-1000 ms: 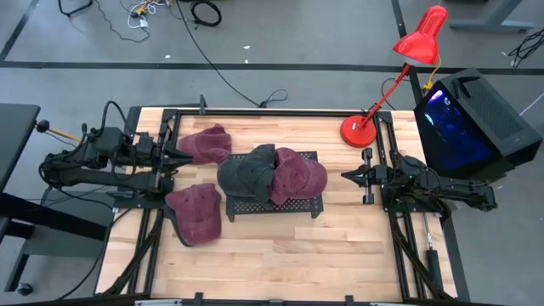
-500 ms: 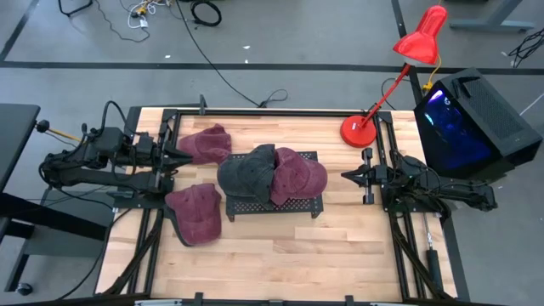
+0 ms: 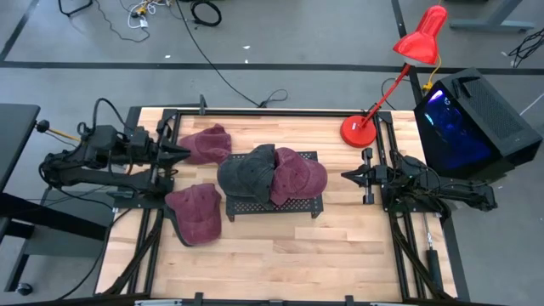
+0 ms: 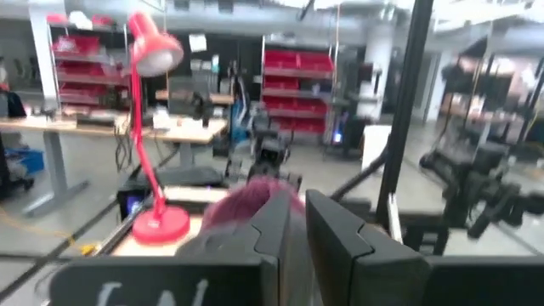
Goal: Pick & Place hat
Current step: Stack the top red cap on top of the red cap on the shelf
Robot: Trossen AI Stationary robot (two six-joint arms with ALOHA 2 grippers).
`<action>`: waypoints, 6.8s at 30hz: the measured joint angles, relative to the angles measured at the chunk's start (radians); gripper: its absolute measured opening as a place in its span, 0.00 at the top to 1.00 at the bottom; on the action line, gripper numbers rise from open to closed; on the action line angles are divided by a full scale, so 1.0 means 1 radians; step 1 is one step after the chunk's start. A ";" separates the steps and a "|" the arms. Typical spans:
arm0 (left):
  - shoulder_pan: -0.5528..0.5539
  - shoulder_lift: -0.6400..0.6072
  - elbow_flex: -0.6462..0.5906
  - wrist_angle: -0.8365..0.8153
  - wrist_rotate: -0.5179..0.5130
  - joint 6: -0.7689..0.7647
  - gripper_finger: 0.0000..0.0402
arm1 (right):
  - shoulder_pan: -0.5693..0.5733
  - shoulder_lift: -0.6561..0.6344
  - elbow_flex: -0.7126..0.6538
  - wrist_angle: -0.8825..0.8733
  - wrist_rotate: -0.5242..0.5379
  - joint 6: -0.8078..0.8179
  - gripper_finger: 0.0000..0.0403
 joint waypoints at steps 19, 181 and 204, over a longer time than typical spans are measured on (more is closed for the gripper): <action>0.000 0.033 0.066 0.037 -0.074 -0.115 0.88 | 0.000 0.000 0.000 0.000 0.000 0.000 0.99; 0.814 0.858 0.065 -1.049 0.610 0.257 0.33 | 0.000 0.000 0.000 0.000 0.000 0.000 0.99; 0.864 0.996 0.082 -1.117 0.536 0.371 0.33 | 0.000 0.000 0.000 0.000 0.000 0.000 0.99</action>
